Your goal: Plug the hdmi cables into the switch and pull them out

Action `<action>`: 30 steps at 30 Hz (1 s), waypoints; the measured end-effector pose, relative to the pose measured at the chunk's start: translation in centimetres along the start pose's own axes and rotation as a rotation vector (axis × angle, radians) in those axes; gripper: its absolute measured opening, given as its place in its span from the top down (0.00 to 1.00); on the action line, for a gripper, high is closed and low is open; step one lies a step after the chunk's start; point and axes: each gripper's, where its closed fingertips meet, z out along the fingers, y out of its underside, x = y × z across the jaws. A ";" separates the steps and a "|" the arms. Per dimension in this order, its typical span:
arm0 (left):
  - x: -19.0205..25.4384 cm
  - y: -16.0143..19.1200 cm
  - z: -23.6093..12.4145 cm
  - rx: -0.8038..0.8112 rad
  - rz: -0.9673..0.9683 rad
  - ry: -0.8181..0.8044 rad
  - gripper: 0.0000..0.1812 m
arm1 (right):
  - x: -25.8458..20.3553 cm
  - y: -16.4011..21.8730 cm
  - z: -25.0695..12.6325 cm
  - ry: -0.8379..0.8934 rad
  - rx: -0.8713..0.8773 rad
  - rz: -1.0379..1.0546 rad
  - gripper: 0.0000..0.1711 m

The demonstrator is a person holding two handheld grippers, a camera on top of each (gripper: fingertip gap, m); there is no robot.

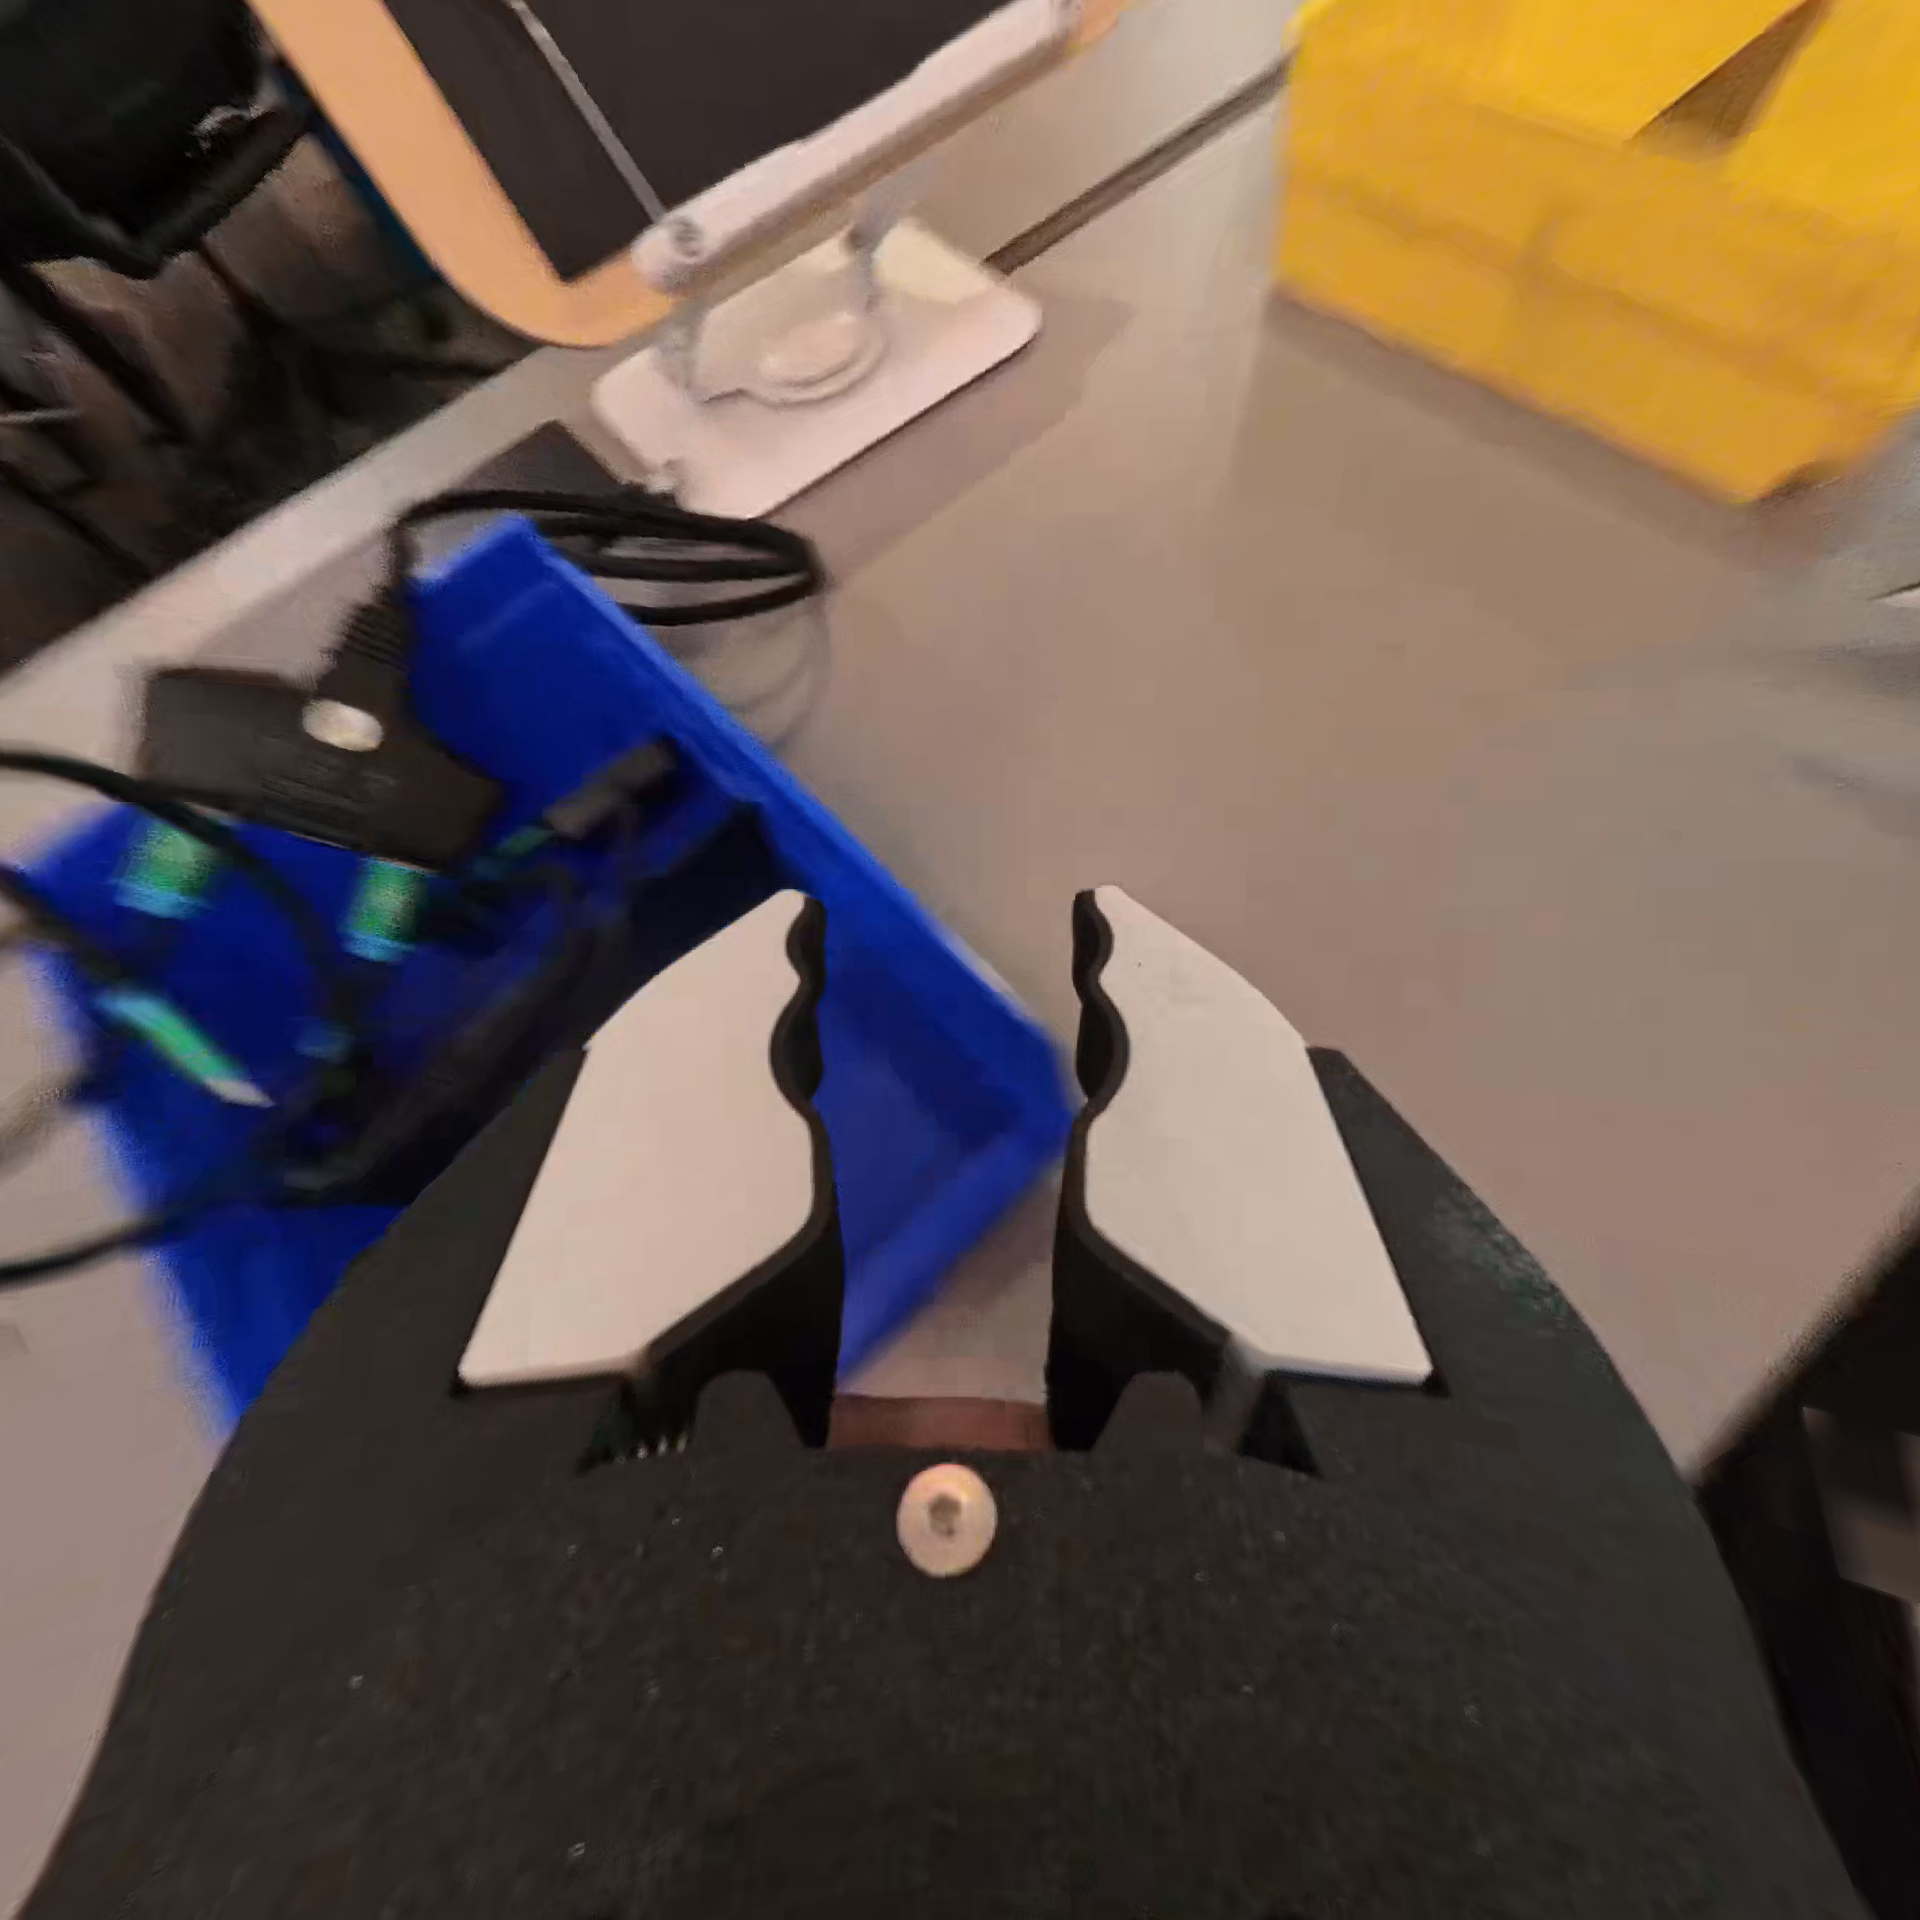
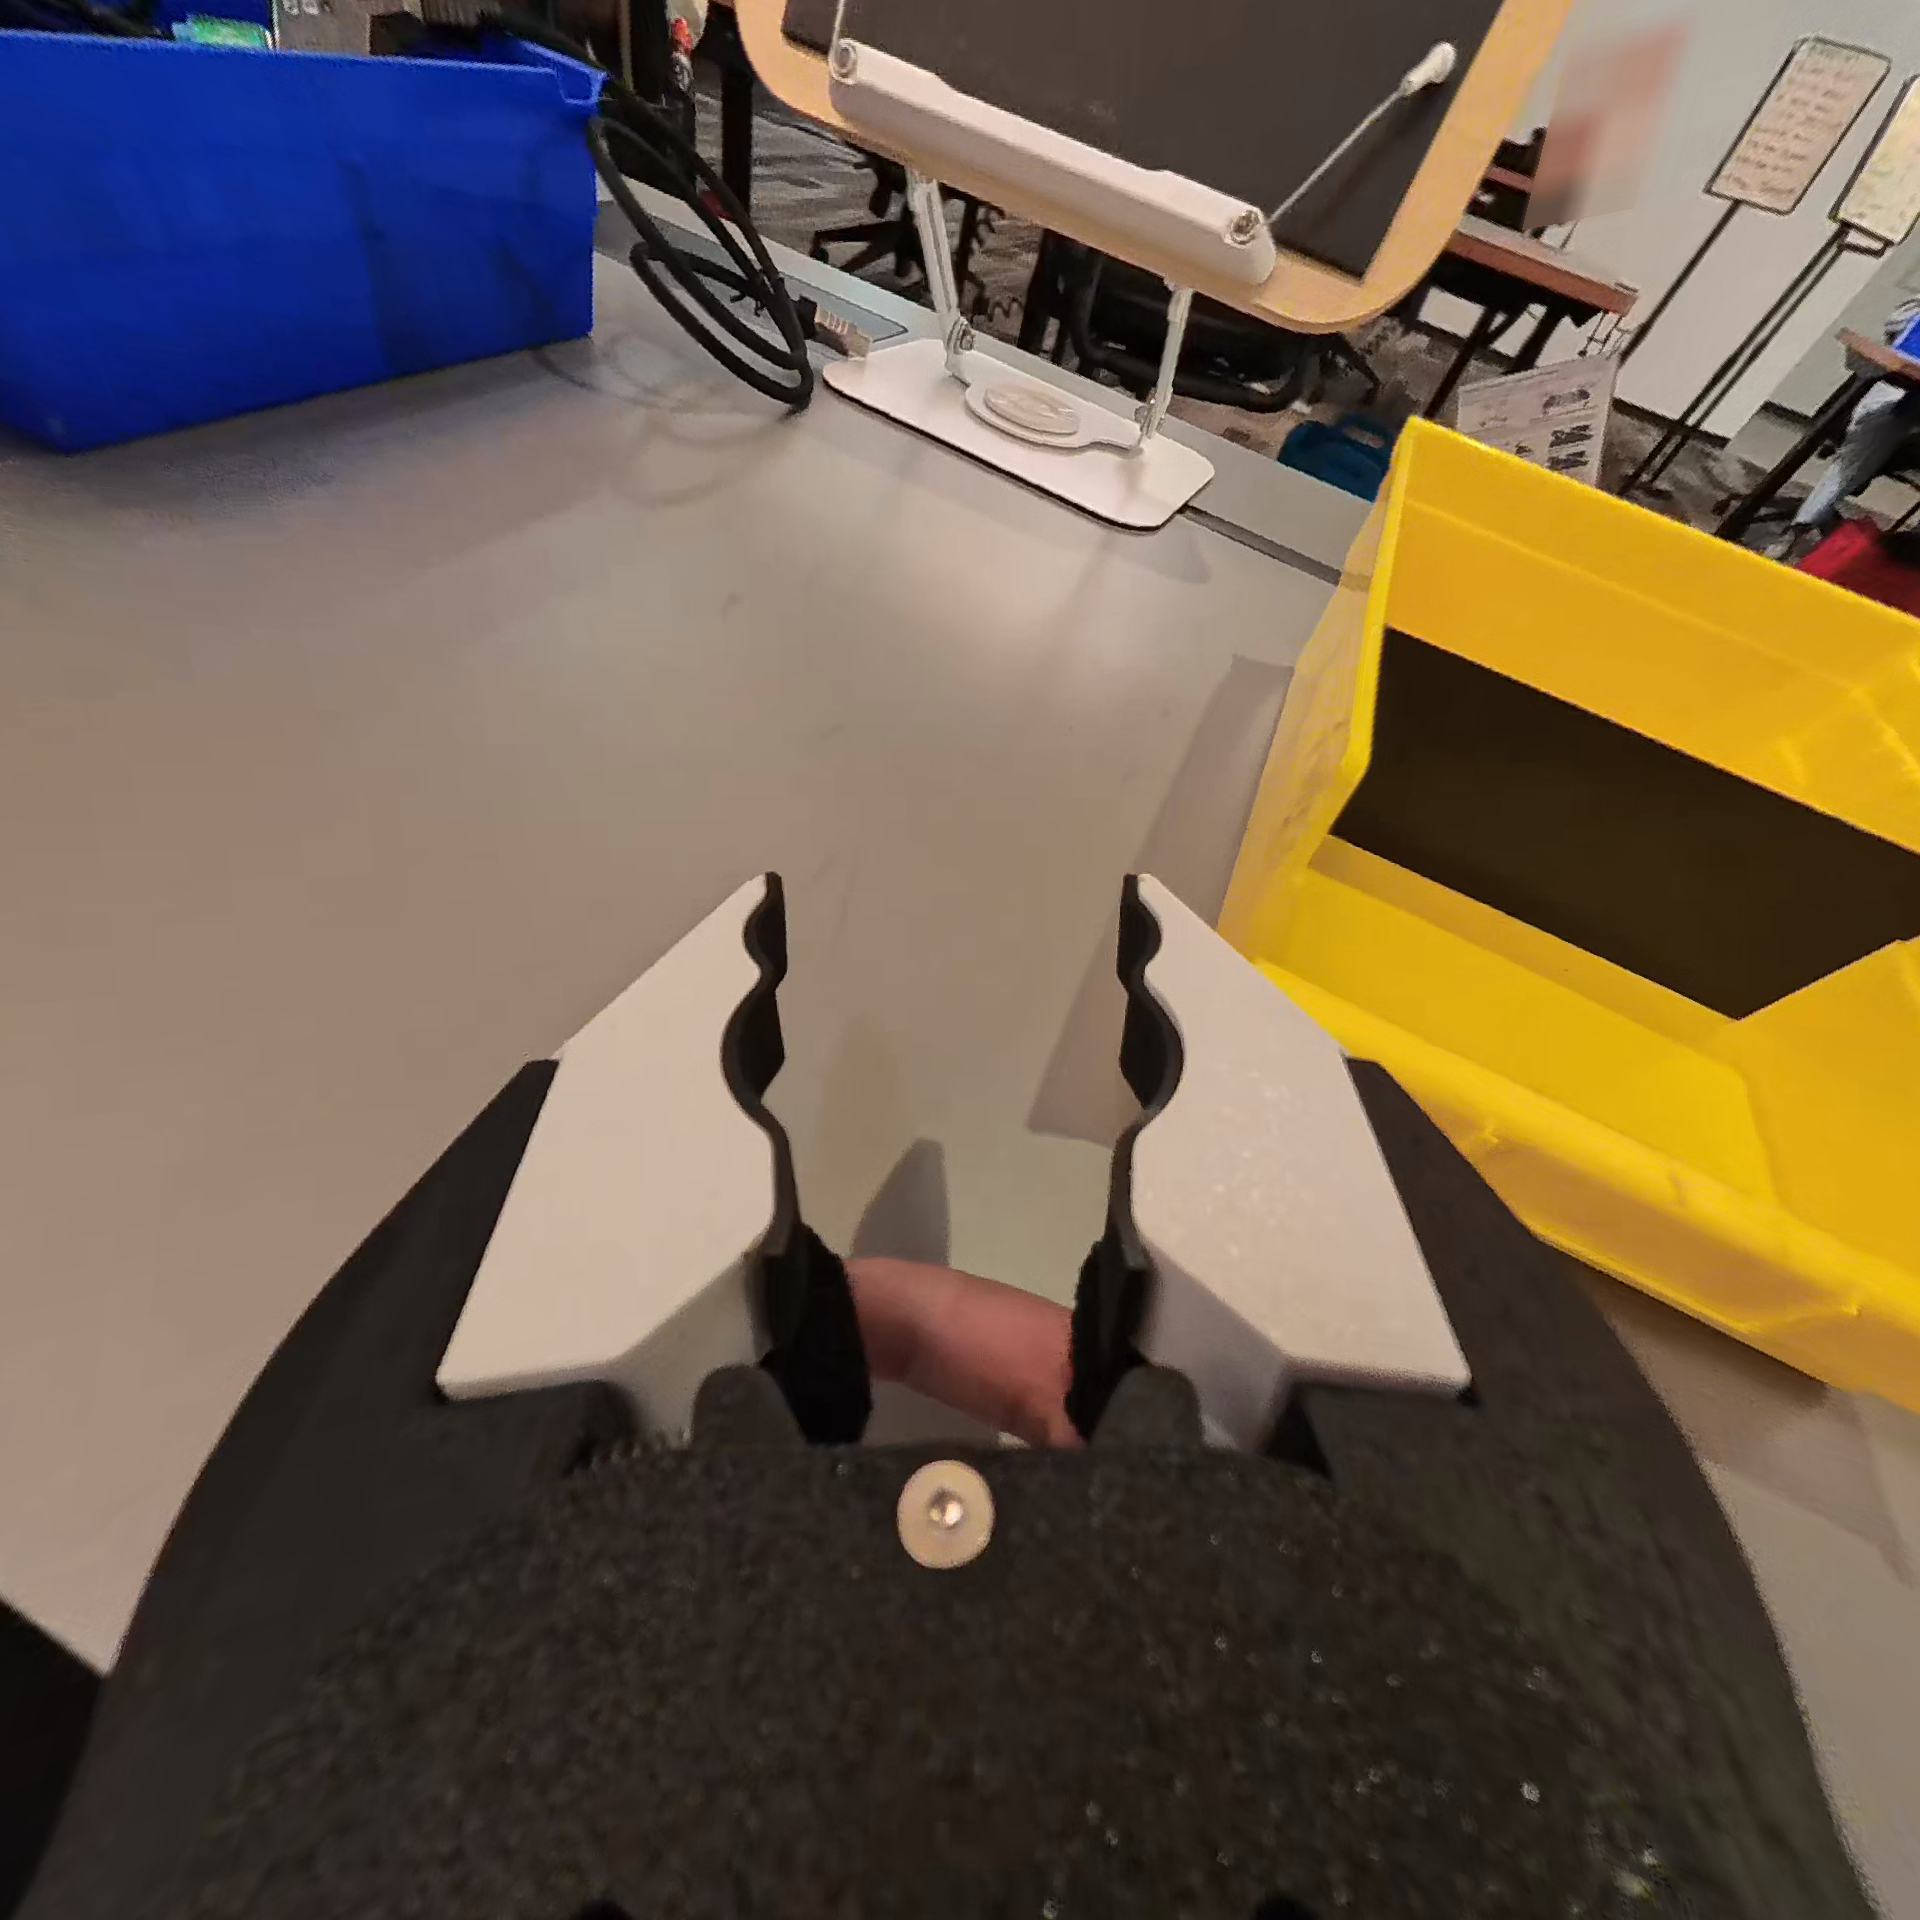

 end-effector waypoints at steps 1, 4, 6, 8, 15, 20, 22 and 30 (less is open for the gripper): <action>-2.2 -0.8 1.0 -0.080 0.080 -0.070 0.75 | 0.2 0.1 0.1 -0.002 -0.004 0.012 0.63; -8.5 -3.0 5.5 -0.313 0.302 -0.239 0.75 | 0.7 0.4 0.6 -0.006 -0.018 0.032 0.63; -12.4 -3.3 9.3 -0.478 0.384 -0.299 0.77 | 0.8 0.4 1.0 -0.008 -0.024 0.037 0.63; -15.8 -2.4 12.6 -0.644 0.396 -0.313 0.75 | 0.6 0.3 1.3 -0.016 -0.028 0.040 0.63; -22.0 1.2 17.1 -0.909 0.346 -0.373 0.73 | 0.5 0.6 1.0 -0.020 -0.037 0.032 0.63; -23.4 1.6 16.7 -0.931 0.455 -0.439 0.87 | 1.1 1.1 0.7 -0.007 -0.047 0.051 0.63; -22.9 0.7 16.3 -0.889 0.384 -0.411 0.87 | 1.4 1.1 0.6 -0.001 -0.048 0.065 0.63; -23.0 -7.8 7.7 -0.735 0.460 -0.507 0.87 | 1.5 1.0 0.7 0.010 -0.046 0.065 0.63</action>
